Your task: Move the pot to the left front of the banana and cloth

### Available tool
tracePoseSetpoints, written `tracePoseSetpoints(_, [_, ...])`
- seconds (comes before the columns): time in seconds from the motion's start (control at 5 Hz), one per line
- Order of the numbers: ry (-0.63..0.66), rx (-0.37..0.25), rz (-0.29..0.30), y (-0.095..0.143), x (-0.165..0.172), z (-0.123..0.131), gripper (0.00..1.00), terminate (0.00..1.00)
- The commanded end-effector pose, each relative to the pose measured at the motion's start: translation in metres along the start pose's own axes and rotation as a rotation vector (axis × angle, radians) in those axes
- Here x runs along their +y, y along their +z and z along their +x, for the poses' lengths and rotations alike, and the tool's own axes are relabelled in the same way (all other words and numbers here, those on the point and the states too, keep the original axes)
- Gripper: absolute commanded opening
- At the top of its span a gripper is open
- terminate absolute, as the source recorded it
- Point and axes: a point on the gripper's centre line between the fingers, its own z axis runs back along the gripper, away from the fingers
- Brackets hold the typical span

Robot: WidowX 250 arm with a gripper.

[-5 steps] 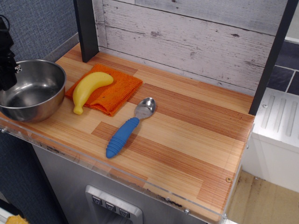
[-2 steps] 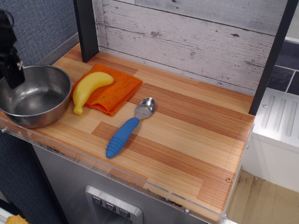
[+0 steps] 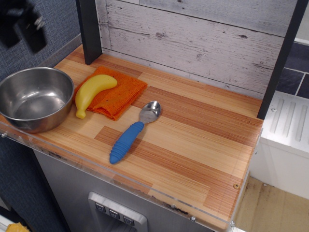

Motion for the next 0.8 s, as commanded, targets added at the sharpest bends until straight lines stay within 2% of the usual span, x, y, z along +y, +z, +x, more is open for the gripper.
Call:
tracePoseSetpoints(0.0, [-0.016,-0.034,0.008,0.0088,-0.0547,0.0098,1.00,0.00])
tracePoseSetpoints(0.4, [-0.058,-0.027,0.015,0.0002,-0.0591,0.0105,1.00,0.00])
tracePoseSetpoints(0.6, [-0.058,-0.027,0.015,0.0002,-0.0591,0.0105,1.00,1.00])
